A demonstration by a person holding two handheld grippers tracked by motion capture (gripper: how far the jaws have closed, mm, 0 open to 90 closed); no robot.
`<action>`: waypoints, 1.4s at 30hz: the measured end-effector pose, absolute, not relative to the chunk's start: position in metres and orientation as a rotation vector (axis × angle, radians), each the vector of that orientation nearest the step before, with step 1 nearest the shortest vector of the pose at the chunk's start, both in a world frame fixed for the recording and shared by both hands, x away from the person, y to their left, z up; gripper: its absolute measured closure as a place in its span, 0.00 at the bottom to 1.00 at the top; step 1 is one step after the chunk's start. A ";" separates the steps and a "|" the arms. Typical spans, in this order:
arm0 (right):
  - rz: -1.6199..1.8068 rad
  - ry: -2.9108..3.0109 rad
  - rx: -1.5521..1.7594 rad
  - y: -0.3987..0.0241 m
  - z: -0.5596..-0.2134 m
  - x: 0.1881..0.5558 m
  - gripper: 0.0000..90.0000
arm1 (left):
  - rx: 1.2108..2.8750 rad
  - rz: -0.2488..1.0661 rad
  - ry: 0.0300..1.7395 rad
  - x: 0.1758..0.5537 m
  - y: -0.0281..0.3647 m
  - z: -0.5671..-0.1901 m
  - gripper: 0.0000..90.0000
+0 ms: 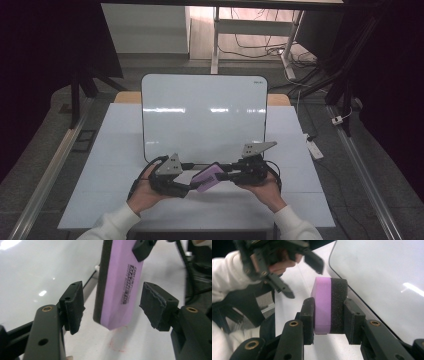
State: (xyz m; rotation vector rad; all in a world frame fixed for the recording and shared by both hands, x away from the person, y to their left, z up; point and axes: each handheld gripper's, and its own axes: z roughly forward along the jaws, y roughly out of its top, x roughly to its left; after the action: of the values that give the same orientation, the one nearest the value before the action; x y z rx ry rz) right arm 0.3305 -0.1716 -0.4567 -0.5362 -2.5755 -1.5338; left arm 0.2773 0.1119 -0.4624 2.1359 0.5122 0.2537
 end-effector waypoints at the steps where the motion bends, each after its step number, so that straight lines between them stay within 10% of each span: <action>1: -1.534 -2.587 -0.512 -0.171 -0.456 0.330 0.72 | 2.133 0.234 0.508 0.279 0.112 -0.462 0.42; 35: -1.555 -2.610 -0.254 -0.164 -0.461 0.320 0.71 | 2.215 -0.018 0.354 0.292 0.102 -0.473 0.69; 42: -1.681 -2.583 -0.390 -0.169 -0.457 0.320 0.50 | 2.203 0.045 0.422 0.290 0.107 -0.468 0.72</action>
State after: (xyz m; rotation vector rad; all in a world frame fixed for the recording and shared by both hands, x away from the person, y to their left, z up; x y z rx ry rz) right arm 0.3196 -0.1686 -0.4569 -0.3901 -2.5829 -1.6808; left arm 0.2896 0.1069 -0.4675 2.2026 0.4223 0.0450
